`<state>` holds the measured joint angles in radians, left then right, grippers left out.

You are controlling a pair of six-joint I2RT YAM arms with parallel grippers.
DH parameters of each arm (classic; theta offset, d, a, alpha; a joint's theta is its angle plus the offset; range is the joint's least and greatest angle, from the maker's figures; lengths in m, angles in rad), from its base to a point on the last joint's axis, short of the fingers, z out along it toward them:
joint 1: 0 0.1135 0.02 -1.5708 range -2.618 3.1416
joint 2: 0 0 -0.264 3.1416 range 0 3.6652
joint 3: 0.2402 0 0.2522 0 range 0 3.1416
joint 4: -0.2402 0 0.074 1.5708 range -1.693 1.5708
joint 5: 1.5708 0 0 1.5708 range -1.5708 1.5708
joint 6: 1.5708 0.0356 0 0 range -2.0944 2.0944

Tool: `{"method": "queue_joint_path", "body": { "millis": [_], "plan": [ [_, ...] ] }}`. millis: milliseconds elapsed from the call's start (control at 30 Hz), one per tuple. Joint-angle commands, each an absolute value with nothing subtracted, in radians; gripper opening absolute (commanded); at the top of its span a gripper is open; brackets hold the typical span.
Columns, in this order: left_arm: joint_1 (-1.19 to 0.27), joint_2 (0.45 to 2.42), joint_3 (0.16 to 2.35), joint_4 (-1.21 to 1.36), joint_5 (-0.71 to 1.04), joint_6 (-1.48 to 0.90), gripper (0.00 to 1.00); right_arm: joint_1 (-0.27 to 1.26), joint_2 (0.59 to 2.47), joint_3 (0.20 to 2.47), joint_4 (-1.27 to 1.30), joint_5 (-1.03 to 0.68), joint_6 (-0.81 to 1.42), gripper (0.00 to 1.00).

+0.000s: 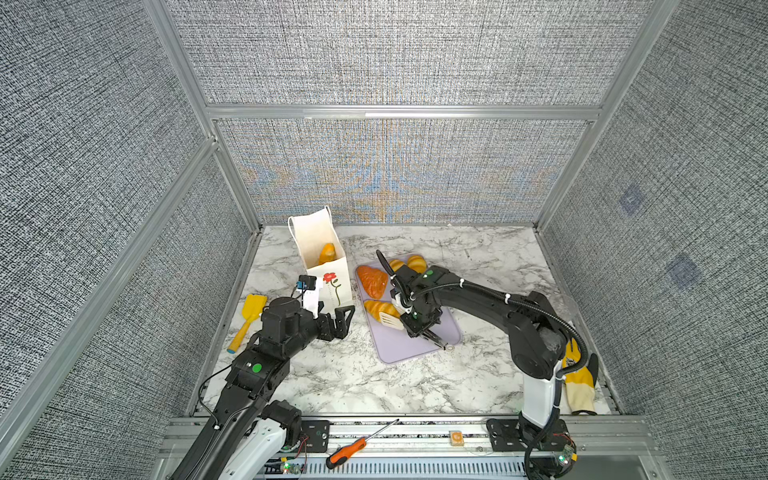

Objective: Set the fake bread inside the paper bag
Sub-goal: 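Close the tongs on the striped croissant with the right gripper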

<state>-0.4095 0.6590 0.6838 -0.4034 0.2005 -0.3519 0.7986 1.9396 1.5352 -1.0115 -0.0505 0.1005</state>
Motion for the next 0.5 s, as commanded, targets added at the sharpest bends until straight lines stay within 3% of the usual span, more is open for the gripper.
{"method": "queue_joint_path", "body": {
  "millis": [0, 467],
  "plan": [
    [-0.41, 0.657, 0.694, -0.418, 0.18, -0.35, 0.99, 0.794, 1.915, 1.53, -1.042, -0.065, 0.069, 0.31],
    [-0.409, 0.636, 0.709, -0.413, 0.177, -0.349, 0.99, 0.753, 1.79, 1.447, -0.984, -0.148, 0.057, 0.31]
  ]
}}
